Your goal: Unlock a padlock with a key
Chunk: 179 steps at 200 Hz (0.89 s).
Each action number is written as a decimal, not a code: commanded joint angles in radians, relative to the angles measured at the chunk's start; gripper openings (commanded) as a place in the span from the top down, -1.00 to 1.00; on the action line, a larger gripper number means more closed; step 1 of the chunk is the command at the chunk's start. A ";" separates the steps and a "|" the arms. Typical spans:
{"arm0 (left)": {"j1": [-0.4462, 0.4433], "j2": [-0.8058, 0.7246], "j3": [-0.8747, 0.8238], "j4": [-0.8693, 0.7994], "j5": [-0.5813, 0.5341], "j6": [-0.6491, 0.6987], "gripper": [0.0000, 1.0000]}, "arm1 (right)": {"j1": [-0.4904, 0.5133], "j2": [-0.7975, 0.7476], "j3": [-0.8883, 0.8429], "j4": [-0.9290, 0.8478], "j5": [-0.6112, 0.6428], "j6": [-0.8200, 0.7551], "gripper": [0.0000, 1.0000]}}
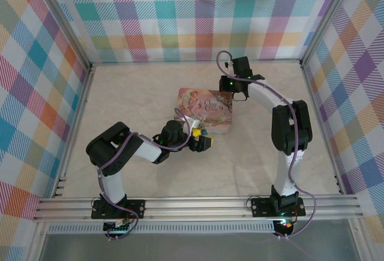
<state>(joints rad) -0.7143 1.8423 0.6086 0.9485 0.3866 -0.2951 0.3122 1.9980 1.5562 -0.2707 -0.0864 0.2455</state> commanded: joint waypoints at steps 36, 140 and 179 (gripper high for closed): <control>0.012 0.053 0.045 0.113 0.067 -0.050 -0.75 | -0.005 -0.036 -0.039 0.028 -0.005 -0.018 1.00; 0.012 0.071 0.078 0.067 0.059 -0.069 -0.78 | -0.024 -0.144 -0.089 0.039 0.056 -0.020 1.00; 0.012 0.071 0.082 0.060 0.051 -0.074 -0.78 | -0.057 -0.217 -0.148 0.027 0.131 0.001 1.00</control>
<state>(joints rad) -0.7109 1.9049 0.6659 0.9932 0.4362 -0.3622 0.2836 1.8381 1.4456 -0.2447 -0.0185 0.2459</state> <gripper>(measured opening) 0.892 0.061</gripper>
